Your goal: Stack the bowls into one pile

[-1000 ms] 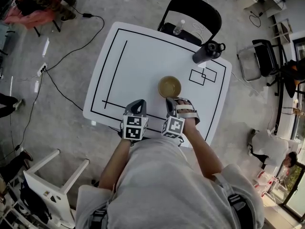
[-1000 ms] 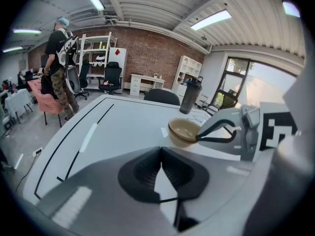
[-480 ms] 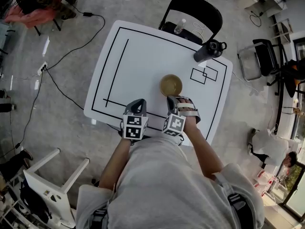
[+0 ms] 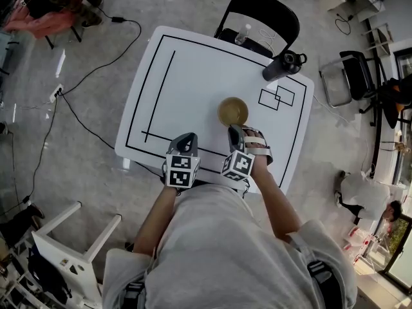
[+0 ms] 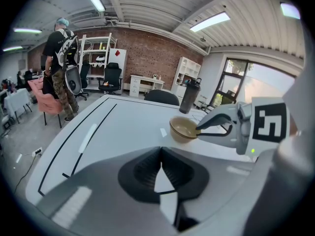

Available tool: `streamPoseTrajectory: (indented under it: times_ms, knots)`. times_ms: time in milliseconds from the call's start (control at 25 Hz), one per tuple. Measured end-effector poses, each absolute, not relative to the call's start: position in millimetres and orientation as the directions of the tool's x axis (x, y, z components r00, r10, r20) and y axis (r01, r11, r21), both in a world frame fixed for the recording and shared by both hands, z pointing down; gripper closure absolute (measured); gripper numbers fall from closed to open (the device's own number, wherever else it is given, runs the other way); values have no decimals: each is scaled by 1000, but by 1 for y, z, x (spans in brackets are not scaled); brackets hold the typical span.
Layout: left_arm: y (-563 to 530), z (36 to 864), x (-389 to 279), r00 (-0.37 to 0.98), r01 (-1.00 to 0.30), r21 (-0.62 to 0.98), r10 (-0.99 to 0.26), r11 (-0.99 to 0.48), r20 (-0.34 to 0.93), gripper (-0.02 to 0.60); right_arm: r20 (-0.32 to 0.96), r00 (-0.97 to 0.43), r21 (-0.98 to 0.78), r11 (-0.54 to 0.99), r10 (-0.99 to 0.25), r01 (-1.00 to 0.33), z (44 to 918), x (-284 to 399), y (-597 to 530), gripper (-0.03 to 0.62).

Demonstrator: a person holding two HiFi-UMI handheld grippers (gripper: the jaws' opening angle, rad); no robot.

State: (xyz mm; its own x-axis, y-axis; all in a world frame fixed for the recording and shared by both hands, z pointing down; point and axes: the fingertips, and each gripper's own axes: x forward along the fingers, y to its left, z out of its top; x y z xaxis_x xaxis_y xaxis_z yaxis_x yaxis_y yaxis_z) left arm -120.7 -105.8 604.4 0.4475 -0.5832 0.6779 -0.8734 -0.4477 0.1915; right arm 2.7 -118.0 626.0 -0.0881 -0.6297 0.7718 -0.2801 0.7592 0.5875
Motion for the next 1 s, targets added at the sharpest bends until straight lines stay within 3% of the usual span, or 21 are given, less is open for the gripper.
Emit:
streamPoseTrajectory:
  times_ms: [200,320,440,600,1000]
  knots:
    - [-107,599,-120,493,-849,211,-581,-485,648,578,681,-133,555,627,-720,-547,594,-2,-125,585]
    - [-108,590,-112,554,-818,260,-579,-513,598,578,647,-134,424,500,-751,-755,573,4,-118,594]
    - [-105,580,-102,611,-779,290,-566,-556,554,578,604,-102,323,361,-790,-875,554,12,-106,595]
    - [-99,567,-89,647,-741,260,-557,-618,520,578,520,-57,276,231,-852,-933,530,21,-88,595]
    - [-56,516,-53,655,-744,178,-648,-645,389,578,370,-70,172,142,-926,-975,480,61,-20,595]
